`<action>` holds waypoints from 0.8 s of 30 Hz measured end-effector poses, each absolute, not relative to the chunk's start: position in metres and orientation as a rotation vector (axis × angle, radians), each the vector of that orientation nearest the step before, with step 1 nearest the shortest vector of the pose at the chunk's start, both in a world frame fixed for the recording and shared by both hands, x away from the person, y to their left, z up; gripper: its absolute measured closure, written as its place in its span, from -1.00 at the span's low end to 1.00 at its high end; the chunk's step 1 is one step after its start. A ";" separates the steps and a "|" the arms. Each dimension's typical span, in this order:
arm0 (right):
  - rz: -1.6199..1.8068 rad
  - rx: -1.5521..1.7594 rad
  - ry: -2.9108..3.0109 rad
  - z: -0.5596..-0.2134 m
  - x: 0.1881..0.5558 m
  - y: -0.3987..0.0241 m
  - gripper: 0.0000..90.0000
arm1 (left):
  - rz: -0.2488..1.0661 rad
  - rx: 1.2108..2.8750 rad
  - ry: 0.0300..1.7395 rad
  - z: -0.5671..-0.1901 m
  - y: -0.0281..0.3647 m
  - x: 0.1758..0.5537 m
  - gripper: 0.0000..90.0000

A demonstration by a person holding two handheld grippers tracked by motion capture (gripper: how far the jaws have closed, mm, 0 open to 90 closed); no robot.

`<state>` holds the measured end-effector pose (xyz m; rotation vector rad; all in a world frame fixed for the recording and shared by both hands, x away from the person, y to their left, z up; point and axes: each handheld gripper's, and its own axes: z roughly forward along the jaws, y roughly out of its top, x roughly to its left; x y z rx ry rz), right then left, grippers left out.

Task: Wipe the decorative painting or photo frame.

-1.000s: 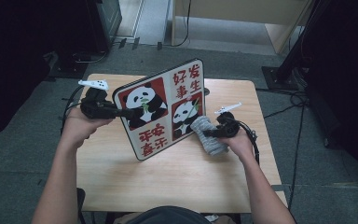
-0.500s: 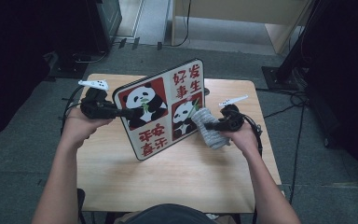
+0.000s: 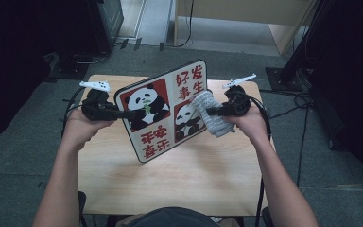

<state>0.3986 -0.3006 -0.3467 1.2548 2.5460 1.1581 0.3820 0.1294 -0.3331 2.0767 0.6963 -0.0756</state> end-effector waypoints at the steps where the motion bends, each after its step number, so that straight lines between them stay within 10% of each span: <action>1: 1.154 1.252 2.545 -0.342 0.400 -0.300 0.56 | -0.076 2.076 0.696 -0.333 0.129 0.382 0.77; 24: 1.131 1.071 2.593 -0.248 0.415 -0.257 0.55 | -0.088 2.074 0.698 -0.333 0.130 0.383 0.77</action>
